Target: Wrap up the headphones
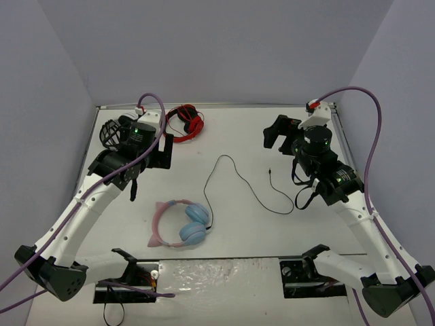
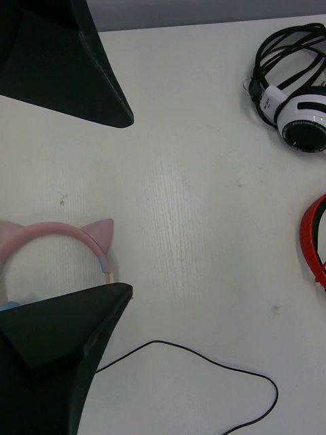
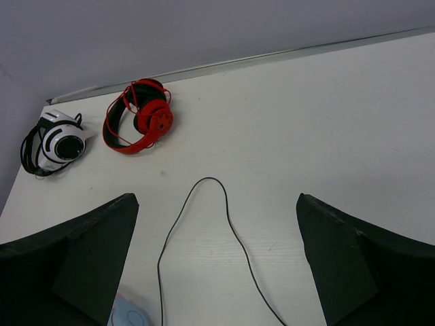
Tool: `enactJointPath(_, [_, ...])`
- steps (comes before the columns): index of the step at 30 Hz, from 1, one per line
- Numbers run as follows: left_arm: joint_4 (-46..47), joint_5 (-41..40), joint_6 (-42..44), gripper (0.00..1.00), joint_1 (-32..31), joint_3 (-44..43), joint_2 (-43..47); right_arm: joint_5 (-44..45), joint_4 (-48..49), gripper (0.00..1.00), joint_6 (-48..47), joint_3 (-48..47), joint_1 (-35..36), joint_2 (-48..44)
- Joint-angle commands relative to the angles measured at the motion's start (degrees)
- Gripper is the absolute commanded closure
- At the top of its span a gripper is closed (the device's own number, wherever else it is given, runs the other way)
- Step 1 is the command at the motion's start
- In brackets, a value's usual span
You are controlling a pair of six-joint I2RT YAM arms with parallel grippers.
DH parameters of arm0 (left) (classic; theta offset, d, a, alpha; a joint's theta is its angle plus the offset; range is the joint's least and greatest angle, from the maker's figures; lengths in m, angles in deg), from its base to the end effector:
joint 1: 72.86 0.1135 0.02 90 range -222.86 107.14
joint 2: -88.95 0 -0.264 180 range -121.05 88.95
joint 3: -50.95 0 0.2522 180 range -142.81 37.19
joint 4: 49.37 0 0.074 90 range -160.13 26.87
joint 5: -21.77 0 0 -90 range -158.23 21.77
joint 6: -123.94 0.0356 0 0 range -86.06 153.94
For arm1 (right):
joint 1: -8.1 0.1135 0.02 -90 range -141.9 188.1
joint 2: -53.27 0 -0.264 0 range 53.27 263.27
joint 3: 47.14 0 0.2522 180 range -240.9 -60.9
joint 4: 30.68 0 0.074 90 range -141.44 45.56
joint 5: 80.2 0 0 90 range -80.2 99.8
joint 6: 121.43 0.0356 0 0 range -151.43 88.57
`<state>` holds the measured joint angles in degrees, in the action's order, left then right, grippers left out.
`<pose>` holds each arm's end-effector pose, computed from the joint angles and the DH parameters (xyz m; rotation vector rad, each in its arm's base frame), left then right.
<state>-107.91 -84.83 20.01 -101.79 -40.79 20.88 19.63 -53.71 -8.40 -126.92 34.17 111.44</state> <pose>0.2159 -0.1077 0.3978 0.1181 2.1497 -0.1179 0.2041 0.0931 0.4280 0.0926 1.6179 0.5282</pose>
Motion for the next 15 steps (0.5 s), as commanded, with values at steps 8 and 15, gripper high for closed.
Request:
enactJointPath(8, [0.0,-1.9,0.7,0.03,-0.3,-2.5,1.3,-0.1,3.6,0.0,0.4,0.6,0.0,-0.5])
enactJointPath(15, [-1.4,-3.1,0.4,0.03,-0.4,-3.5,0.5,0.6,3.5,0.0,0.4,0.9,0.0,-0.3])
